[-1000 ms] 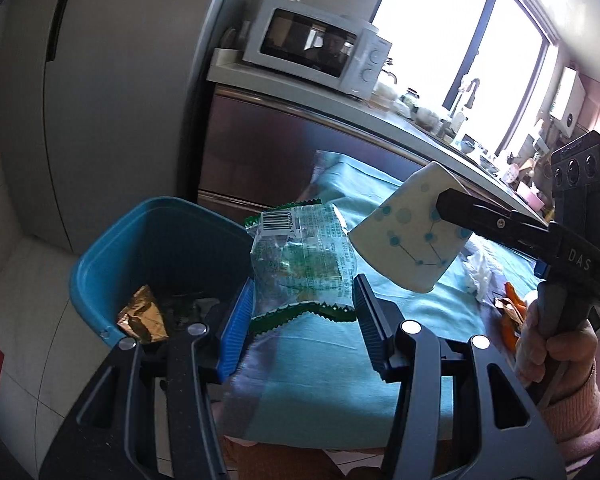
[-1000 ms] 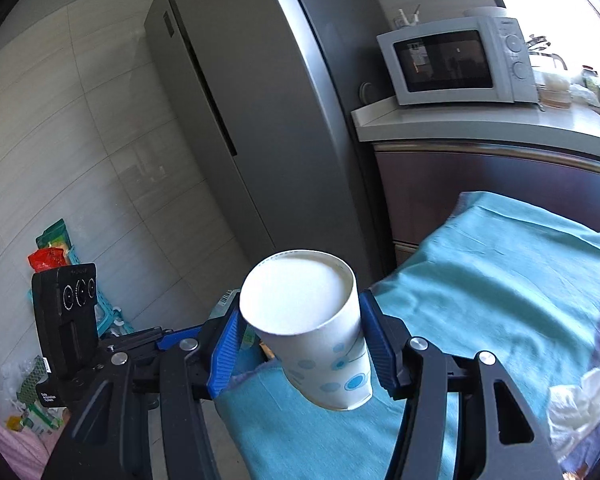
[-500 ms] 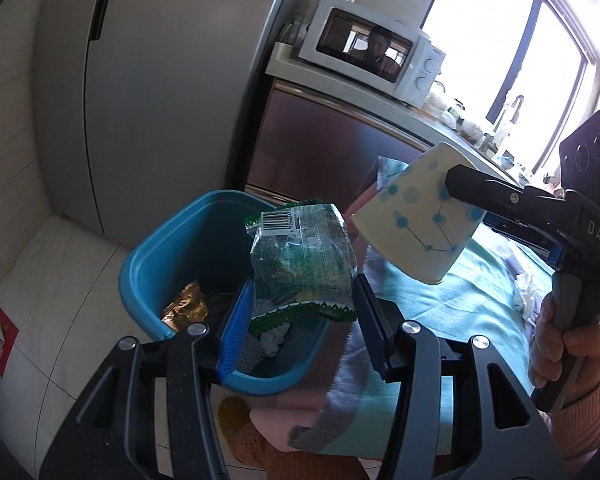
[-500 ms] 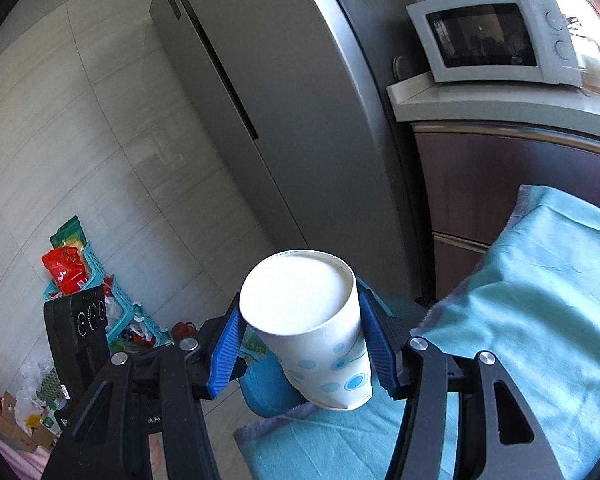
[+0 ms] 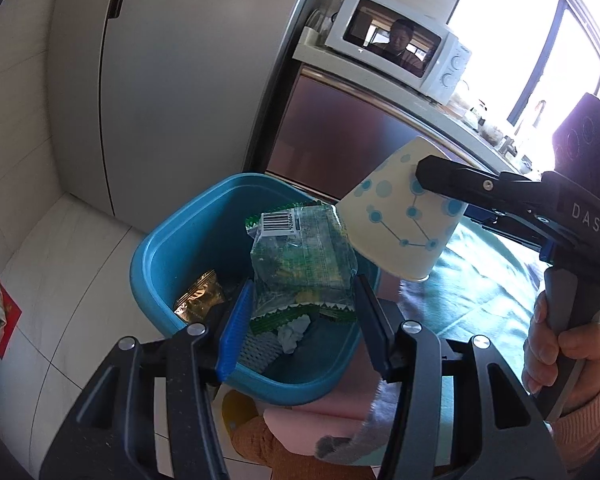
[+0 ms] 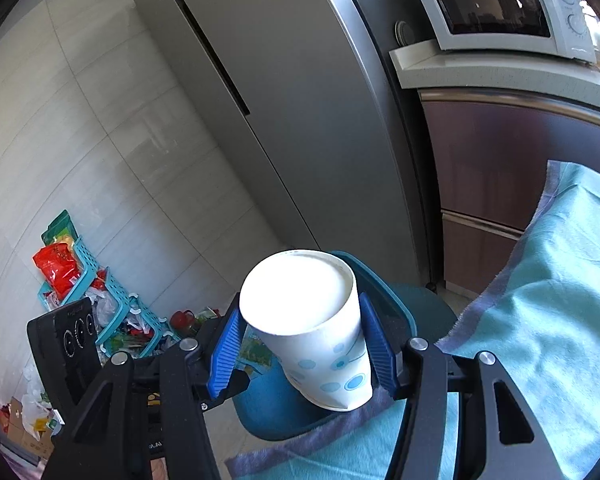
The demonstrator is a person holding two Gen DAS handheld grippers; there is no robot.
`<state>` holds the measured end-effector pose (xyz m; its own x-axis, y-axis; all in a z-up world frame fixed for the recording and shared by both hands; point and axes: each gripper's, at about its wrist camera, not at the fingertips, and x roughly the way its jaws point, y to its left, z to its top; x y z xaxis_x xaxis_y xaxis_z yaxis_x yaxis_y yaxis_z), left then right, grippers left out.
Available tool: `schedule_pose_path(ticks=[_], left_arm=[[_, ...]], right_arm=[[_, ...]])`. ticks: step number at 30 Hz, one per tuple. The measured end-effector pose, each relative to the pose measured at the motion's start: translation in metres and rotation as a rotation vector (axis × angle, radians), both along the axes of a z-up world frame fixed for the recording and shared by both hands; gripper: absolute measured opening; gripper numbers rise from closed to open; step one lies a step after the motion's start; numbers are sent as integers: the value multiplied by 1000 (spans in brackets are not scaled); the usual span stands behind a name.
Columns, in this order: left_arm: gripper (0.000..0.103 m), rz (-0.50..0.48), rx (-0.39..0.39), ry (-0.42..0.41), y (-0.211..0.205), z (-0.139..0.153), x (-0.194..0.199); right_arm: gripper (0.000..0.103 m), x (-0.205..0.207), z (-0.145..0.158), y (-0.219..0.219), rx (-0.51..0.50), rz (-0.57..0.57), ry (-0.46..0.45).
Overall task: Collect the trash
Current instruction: 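Carry the snack bag and milk cup to the teal bin and release both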
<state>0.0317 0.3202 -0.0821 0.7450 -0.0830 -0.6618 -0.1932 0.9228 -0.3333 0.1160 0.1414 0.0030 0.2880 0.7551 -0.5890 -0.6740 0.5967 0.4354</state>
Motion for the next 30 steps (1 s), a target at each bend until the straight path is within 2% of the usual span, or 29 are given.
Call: schedule_pose_path(ticks=[16, 18, 20, 30], left_arm=[[54, 55, -70, 89, 21, -36, 29], [54, 55, -80, 92, 22, -40, 33], [56, 60, -82, 95, 23, -43, 35], [57, 59, -70, 82, 20, -44, 29]], right_arm=[[56, 21, -33, 34, -76, -27, 84], [56, 23, -36, 35, -80, -32, 100], [62, 25, -36, 35, -79, -38, 102], [62, 20, -34, 26, -71, -37, 92]])
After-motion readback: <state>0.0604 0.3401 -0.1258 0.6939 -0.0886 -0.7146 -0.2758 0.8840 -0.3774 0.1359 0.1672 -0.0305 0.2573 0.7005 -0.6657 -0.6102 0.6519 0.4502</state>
